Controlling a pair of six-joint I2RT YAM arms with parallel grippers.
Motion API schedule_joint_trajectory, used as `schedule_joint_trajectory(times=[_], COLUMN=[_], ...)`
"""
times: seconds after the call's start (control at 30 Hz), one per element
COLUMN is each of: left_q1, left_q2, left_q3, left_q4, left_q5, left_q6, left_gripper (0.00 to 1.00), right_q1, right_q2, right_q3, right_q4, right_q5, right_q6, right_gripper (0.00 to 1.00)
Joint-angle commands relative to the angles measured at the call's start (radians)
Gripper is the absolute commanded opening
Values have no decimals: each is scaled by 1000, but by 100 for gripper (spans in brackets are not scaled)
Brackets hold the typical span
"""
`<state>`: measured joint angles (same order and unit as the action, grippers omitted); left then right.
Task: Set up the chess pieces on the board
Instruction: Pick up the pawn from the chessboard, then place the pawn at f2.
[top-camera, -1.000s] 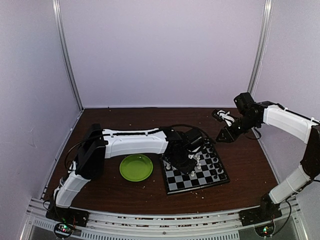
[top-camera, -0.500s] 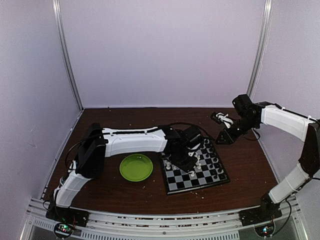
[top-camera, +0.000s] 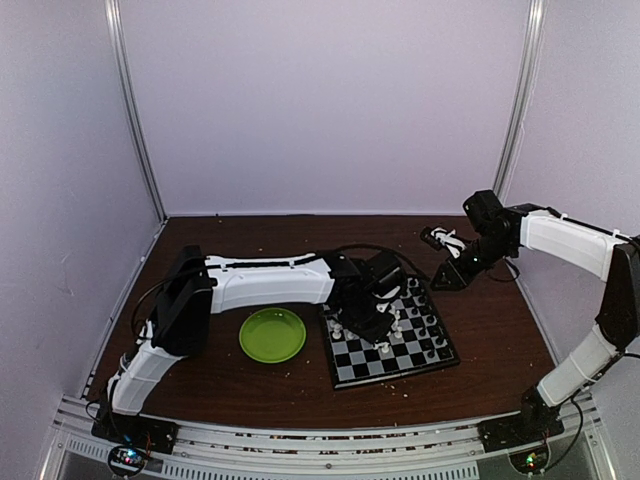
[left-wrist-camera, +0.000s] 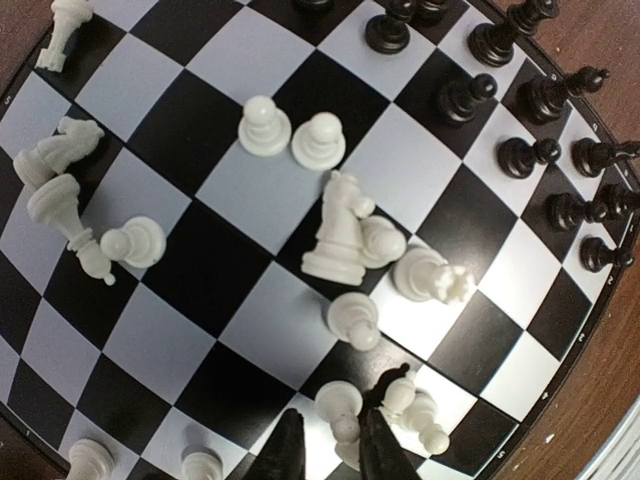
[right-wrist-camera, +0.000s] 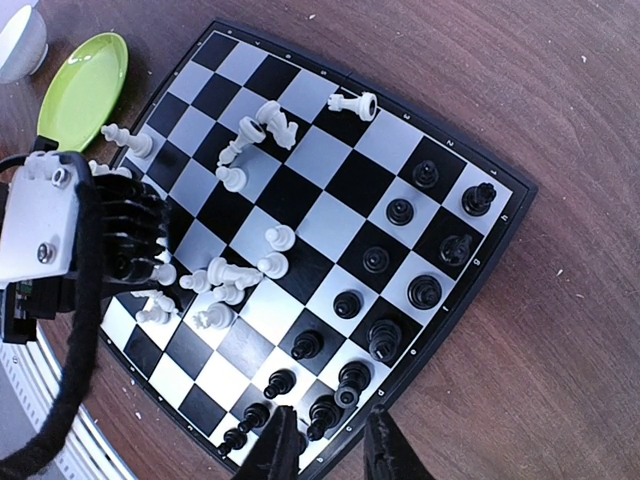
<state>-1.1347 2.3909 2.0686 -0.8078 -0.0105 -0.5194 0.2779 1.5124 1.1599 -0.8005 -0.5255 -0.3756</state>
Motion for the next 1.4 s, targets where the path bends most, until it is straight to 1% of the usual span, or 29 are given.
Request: schedule_joint_trajectory(times=[0.0, 0.23, 0.37, 0.63, 0.77, 0.9, 1.07, 1.37], left_q1=[10, 10, 10, 10, 9, -11, -36, -41], left_q2=[22, 25, -3, -137, -242, -308, -312, -238], left_q3=[26, 30, 17, -64, -167, -266, -297, -271], left_q4=[40, 42, 42, 41, 39, 41, 41, 56], left_q5=[16, 21, 3, -66, -87, -80, -58, -37], left_q6=[-5, -1, 2, 17, 16, 19, 16, 9], left_gripper=[16, 6, 0, 0, 0, 0, 0, 0], right_q1=[-5, -6, -5, -5, -5, -5, -6, -5], right_q2=[7, 14, 14, 17, 19, 19, 18, 19], right_q3=[27, 31, 30, 30, 30, 31, 32, 33], right_q4=[-19, -22, -24, -22, -21, -20, -21, -29], right_q5=[-19, -22, -22, -23, -26, -30, -31, -39], right_q6=[-14, -15, -14, -9, -6, -8, -10, -17], right_gripper=[24, 24, 24, 23, 23, 23, 23, 23])
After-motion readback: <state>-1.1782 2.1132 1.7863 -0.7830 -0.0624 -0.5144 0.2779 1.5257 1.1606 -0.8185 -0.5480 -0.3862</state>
